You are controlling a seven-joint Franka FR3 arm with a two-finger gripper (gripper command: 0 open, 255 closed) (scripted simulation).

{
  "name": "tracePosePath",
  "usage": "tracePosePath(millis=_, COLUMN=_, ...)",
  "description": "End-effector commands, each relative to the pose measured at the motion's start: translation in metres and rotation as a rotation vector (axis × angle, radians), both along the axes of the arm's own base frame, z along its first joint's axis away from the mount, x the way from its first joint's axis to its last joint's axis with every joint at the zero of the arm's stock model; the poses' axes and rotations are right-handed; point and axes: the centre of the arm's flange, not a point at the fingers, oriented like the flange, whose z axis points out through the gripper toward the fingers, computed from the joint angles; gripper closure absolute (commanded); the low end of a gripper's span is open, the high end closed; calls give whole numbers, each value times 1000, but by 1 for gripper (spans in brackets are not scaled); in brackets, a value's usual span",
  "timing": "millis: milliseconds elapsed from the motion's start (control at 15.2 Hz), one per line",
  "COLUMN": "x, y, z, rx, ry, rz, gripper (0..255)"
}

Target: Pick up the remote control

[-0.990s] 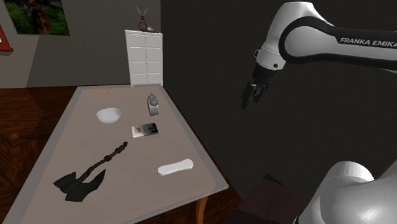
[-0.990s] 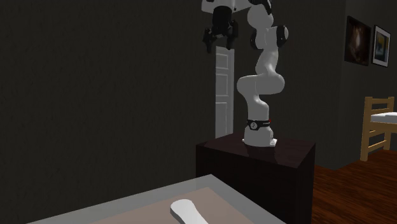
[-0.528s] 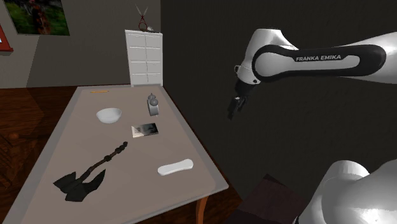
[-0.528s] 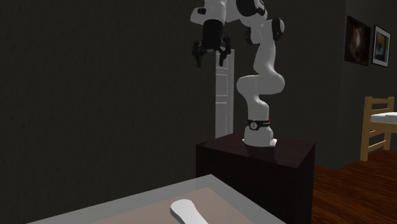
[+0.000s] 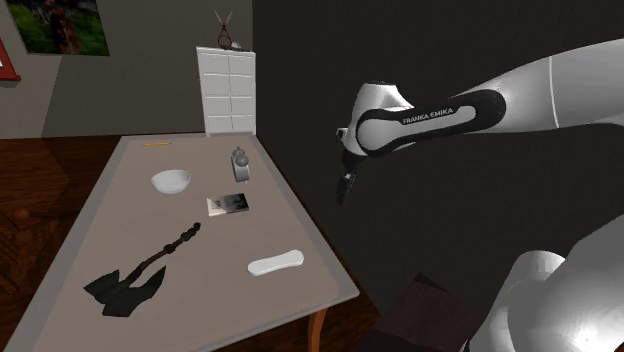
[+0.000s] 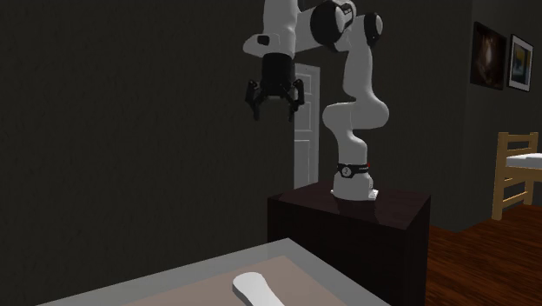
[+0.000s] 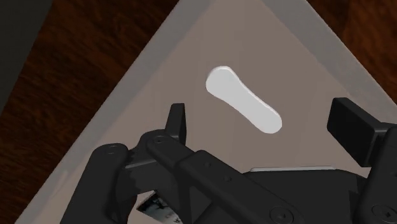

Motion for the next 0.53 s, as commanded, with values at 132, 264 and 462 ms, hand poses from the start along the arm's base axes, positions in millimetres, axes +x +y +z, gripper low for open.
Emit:
tracePosePath(millis=132, x=32, y=10, z=-42, rx=-10, ry=12, rz=112, gripper=0)
tracePosePath(millis=264, x=48, y=16, z=-63, rx=-15, ry=19, rz=166, gripper=0)
tracePosePath(millis=462, x=70, y=26, z=-95, rx=-22, ry=30, rz=248, gripper=0)
